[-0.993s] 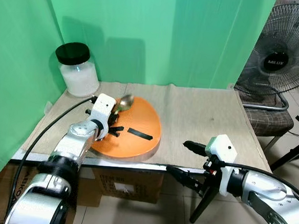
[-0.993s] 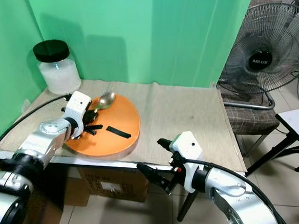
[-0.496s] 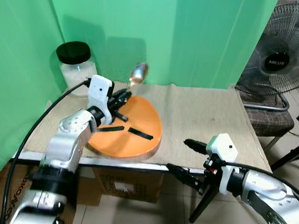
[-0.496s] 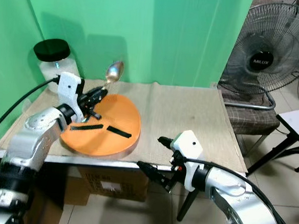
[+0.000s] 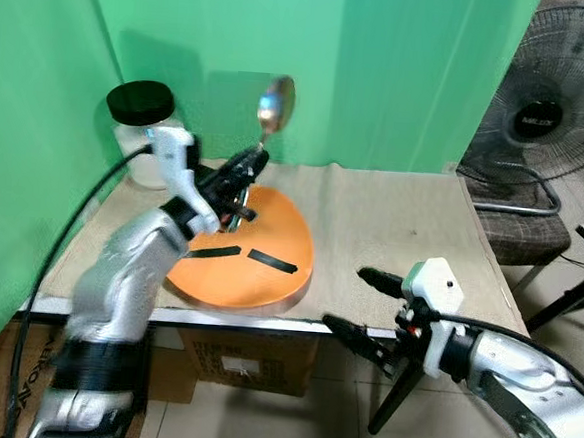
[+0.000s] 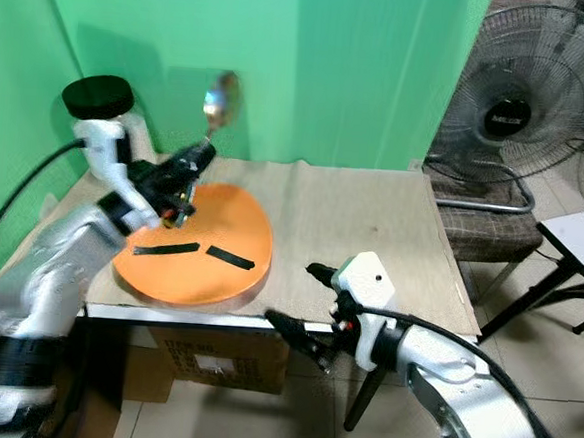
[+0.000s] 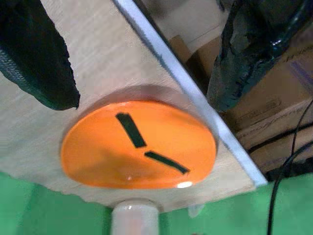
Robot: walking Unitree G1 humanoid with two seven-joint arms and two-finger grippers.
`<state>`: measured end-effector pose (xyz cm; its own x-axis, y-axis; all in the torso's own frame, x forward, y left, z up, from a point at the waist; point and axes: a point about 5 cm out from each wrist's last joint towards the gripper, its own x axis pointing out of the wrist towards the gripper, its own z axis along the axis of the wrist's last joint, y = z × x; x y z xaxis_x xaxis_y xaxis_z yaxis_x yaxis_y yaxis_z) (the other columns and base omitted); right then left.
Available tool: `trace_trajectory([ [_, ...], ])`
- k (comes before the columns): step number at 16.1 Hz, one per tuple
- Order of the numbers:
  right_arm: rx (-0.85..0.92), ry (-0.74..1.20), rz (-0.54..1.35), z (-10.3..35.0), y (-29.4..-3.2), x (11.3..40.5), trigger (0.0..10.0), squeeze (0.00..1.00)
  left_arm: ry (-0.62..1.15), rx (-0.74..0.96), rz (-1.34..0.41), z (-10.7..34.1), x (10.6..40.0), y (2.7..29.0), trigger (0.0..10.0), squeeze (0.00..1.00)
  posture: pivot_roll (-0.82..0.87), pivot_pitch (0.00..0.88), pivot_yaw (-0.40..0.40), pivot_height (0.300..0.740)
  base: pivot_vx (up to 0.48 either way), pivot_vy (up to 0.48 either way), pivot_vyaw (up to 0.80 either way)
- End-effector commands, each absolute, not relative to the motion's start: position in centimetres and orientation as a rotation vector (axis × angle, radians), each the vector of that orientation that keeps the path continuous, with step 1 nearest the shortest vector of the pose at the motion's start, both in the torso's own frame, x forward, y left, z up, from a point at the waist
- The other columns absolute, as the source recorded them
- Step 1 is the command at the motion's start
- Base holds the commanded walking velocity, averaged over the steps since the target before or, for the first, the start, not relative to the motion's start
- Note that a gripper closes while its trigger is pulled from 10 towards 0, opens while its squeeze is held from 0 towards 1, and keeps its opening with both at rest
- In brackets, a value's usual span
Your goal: Setting the table
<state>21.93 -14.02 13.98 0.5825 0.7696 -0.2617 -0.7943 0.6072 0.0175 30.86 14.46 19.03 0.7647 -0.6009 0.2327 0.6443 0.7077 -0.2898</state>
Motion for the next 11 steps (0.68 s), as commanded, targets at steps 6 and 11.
trace_trajectory([
  [6,-0.115,0.252,0.876,13.8,-13.6,22.4,10.0,0.0,0.114,-0.19,-0.425,15.3,30.7,17.2,0.0,0.0,-0.11,0.0,0.018,0.74,0.0,0.0,0.0],
  [11,-0.226,0.317,0.92,13.1,-13.3,22.4,10.0,0.0,0.335,-0.026,-0.19,12.1,32.0,19.2,0.0,0.0,-0.11,0.0,0.018,0.74,0.0,0.0,0.0],
])
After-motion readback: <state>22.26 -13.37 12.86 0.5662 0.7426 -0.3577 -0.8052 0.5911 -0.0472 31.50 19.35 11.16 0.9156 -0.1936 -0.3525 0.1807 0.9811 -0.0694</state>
